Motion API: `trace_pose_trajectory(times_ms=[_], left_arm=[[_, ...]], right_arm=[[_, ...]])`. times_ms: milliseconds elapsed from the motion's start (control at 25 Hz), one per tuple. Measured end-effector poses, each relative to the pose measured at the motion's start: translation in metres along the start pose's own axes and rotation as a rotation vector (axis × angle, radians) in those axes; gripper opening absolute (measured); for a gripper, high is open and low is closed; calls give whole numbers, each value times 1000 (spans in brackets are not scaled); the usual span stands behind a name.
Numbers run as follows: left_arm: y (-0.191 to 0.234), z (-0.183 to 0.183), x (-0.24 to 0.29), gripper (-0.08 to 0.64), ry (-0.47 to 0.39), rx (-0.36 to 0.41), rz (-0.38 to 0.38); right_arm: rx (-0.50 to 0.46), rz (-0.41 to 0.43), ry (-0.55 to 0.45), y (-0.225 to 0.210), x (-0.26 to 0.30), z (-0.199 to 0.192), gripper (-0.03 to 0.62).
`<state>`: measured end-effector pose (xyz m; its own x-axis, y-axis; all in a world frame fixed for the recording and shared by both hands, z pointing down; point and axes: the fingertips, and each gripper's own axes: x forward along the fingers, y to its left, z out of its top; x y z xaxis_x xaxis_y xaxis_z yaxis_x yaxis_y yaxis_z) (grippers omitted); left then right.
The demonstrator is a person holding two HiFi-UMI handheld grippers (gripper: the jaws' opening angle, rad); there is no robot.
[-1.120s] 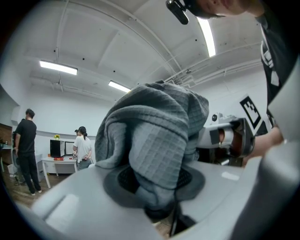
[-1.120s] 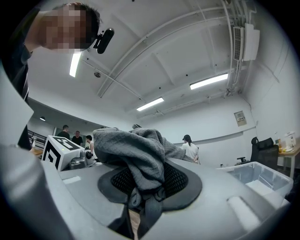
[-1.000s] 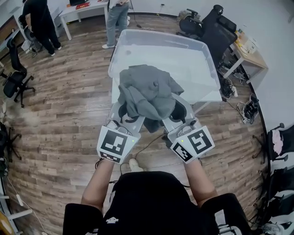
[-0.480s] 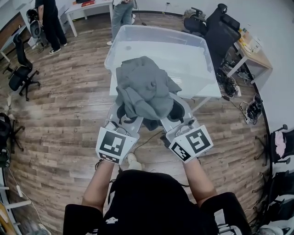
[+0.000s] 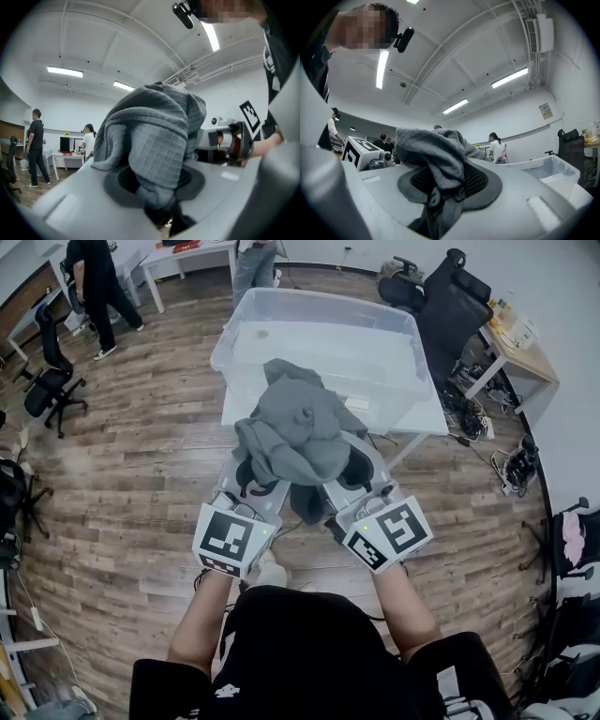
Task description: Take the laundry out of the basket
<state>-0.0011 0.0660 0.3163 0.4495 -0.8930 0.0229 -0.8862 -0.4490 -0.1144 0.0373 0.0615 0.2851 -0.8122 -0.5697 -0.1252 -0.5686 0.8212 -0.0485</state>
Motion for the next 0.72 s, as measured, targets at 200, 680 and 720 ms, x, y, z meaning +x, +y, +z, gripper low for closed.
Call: trace_pose_trajectory(times_ms=[200,680,720], left_arm=[[-10,1,-8,115,9,2,12],[-22,4,-20,114,4,14,15],[-22,6,-21,114,1,14,16]], right_arm=[[8,13,3,6,-9,0,129],[-12,29,-14,17,-21,5,127],[-16,29,-16,18,-21,6,127]])
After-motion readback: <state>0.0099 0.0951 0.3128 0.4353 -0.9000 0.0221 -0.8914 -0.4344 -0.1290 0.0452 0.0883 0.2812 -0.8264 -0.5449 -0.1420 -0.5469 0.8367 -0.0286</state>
